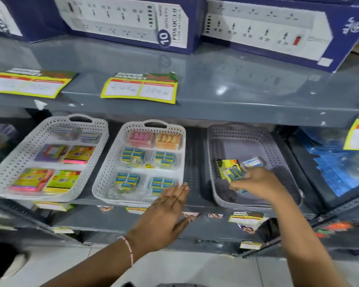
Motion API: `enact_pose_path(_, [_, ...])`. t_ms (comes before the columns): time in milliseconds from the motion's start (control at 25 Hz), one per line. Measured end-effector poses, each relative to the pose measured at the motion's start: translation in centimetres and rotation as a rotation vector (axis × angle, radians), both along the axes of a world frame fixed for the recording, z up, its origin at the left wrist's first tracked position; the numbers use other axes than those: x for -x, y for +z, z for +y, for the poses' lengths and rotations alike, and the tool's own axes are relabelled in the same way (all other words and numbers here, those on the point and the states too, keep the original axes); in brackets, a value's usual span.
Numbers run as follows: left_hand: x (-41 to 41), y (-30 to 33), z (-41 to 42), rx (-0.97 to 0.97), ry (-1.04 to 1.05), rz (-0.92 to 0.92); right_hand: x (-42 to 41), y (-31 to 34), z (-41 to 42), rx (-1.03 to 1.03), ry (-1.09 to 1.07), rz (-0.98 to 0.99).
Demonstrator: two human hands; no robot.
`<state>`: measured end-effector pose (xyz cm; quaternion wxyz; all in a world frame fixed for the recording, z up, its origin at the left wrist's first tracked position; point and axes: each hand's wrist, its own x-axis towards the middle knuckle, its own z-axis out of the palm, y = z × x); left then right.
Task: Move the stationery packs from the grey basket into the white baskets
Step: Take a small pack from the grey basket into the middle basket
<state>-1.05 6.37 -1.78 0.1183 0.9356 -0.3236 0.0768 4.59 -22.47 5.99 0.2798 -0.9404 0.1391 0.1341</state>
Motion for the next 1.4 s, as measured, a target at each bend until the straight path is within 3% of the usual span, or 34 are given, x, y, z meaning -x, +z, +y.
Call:
enact_pose_path(200, [0.9,-0.6,9.7,-0.020,0.150,0.041,-2.4,1.1,12.1,-0.013,0.378,-0.134])
enact_pose_path(360, [1.4,-0.8,14.3,-0.073,0.222,0.030,-5.1,-2.1,18.6,0.244,0.605,-0.081])
enact_pose_path(720, [1.2,-1.2,16.9,-0.056,0.191,0.041,-5.3,-3.3,20.5,0.373,0.608,0.096])
enact_pose_path(960, [1.2,-1.4,17.0,-0.027,0.186,0.054,-4.9,-3.0,21.0,0.433,0.626,0.109])
enact_pose_path(1120, [1.2,-1.6,16.8,0.006,0.183,0.035,-4.7,-2.0,15.4,0.011,0.314,-0.107])
enact_pose_path(1200, [1.1,-1.9,16.6,0.037,0.188,0.019,-5.1,-1.6,8.9,0.111,0.103,-0.178])
enact_pose_path(1320, [1.3,-2.4,16.3,0.093,0.202,0.016,-5.5,-1.3,-0.6,0.462,-0.079,0.045])
enact_pose_path(1400, [1.4,-2.4,16.0,0.116,0.206,0.003,-5.7,-2.3,-4.6,0.524,-0.073,0.198])
